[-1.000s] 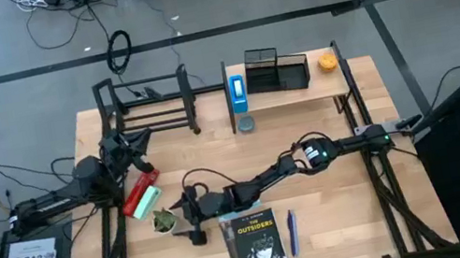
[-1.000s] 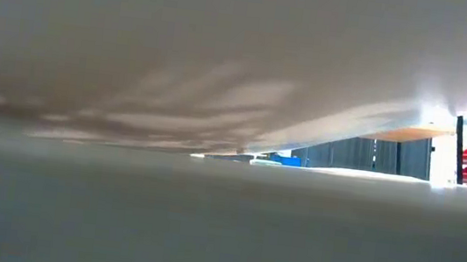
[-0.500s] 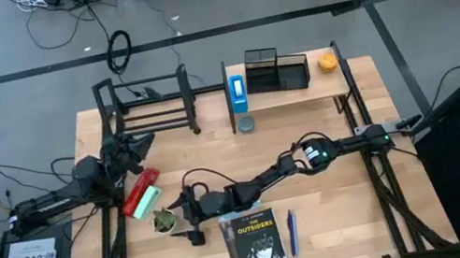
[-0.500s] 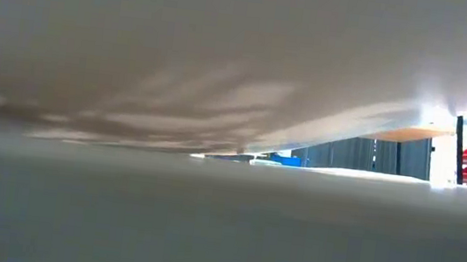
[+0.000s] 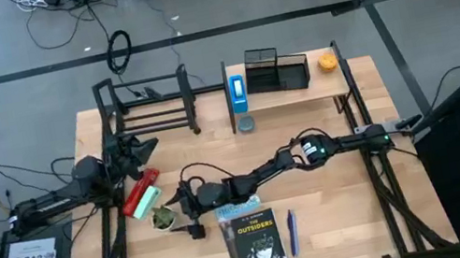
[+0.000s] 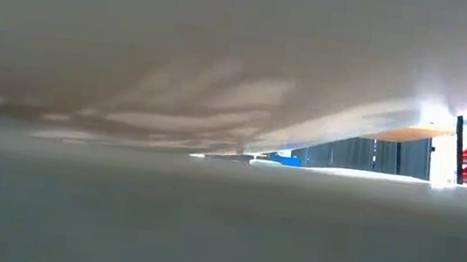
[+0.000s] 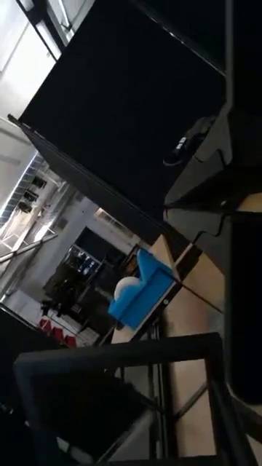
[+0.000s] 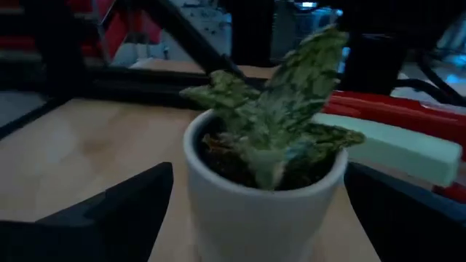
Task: Stock shelves
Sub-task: Put the white vase plant under the shelf
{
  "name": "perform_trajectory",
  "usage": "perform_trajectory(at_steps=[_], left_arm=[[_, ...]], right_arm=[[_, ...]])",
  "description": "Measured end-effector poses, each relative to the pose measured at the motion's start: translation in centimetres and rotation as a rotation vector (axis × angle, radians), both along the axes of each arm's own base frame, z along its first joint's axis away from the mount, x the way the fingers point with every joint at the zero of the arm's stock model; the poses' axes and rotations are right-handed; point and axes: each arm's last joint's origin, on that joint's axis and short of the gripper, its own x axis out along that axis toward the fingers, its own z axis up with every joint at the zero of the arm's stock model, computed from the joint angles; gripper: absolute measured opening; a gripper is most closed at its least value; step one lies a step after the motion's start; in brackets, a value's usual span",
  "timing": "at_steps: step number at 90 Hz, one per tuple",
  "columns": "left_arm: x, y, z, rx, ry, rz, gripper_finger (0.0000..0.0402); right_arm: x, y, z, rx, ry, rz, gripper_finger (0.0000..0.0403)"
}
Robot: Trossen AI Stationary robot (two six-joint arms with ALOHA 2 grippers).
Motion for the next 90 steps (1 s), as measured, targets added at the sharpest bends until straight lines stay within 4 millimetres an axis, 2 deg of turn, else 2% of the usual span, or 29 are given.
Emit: perform_trajectory(at_steps=[17,35,45,56,70,76,84,90], left_arm=[[0.0,0.0,0.0,-0.002,0.0,0.0,0.0],[0.0,0.0,0.0,-0.002,-0.001,-0.001,0.0],[0.0,0.0,0.0,-0.002,-0.001,-0.001,0.0],[0.0,0.0,0.0,-0.009,-0.004,-0.003,0.0],[-0.1,-0.1,0.3,-0.147,-0.095,-0.092,0.0],[-0.2,-0.3,0.8,-0.165,-0.149,-0.174,0.0],[-0.4,-0.8,1.7,-0.06,-0.186,-0.28,0.0],[-0.8,-1.1,3.5,0.024,-0.178,-0.341,0.0]], right_arm=[[0.0,-0.2,-0.4,-0.005,0.017,0.02,0.0369],[0.0,-0.4,-0.3,-0.004,0.007,0.018,0.0338],[0.0,-0.4,-0.4,-0.004,0.02,0.017,0.0301],[0.0,-0.4,-0.5,-0.004,0.03,0.017,0.0239],[0.0,-0.3,-0.7,-0.006,0.044,0.017,0.0171],[0.0,-0.3,-0.7,-0.006,0.044,0.017,0.0155],[0.0,-0.3,-0.7,-0.006,0.044,0.017,0.0147],[0.0,-0.3,-0.6,-0.005,0.041,0.017,0.0146]])
